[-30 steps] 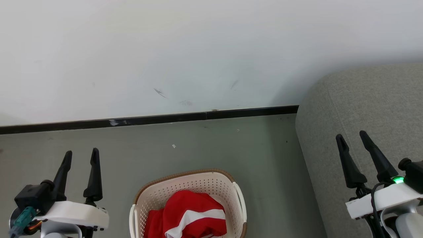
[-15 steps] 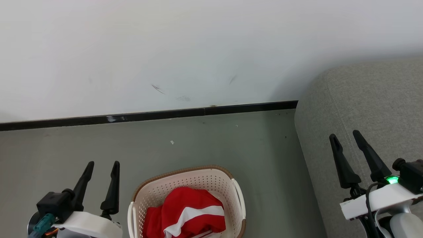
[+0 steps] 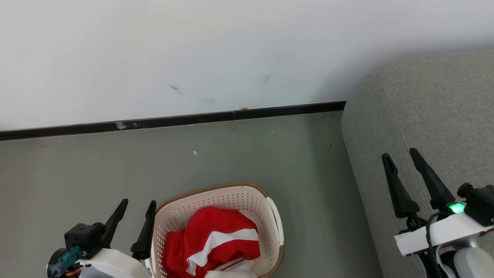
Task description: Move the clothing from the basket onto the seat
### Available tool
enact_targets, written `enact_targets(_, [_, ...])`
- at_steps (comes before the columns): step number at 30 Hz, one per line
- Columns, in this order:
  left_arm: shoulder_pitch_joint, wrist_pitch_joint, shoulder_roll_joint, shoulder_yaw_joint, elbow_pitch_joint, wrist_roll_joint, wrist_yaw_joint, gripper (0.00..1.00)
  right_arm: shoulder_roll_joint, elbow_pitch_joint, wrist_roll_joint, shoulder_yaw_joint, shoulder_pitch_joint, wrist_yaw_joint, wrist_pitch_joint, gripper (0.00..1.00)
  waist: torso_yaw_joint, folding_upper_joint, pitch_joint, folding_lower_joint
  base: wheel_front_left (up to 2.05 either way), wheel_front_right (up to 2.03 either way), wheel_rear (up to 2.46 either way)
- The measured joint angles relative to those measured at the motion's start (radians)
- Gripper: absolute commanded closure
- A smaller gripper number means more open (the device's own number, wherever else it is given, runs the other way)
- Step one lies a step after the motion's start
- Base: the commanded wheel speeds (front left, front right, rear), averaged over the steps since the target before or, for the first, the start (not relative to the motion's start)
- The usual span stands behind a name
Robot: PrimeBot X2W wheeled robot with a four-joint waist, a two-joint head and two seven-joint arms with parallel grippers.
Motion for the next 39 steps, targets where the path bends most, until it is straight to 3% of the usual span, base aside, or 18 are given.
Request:
enact_targets(18, [-0.127, 0.079, -0.003, -0.070, 0.114, 0.013, -0.056, 0.00, 0.015, -0.041, -0.028, 0.016, -0.011, 0.000, 0.000, 0.00, -0.032, 0.0000, 0.139, 0.0000, 0.00, 0.00, 0.00])
enact_targets(39, [-0.303, 0.159, -0.019, -0.181, 0.290, 0.073, -0.123, 0.00, 0.056, -0.105, -0.070, 0.029, -0.142, 0.000, 0.000, 0.00, -0.095, 0.0000, 0.361, 0.0000, 0.00, 0.00, 0.00])
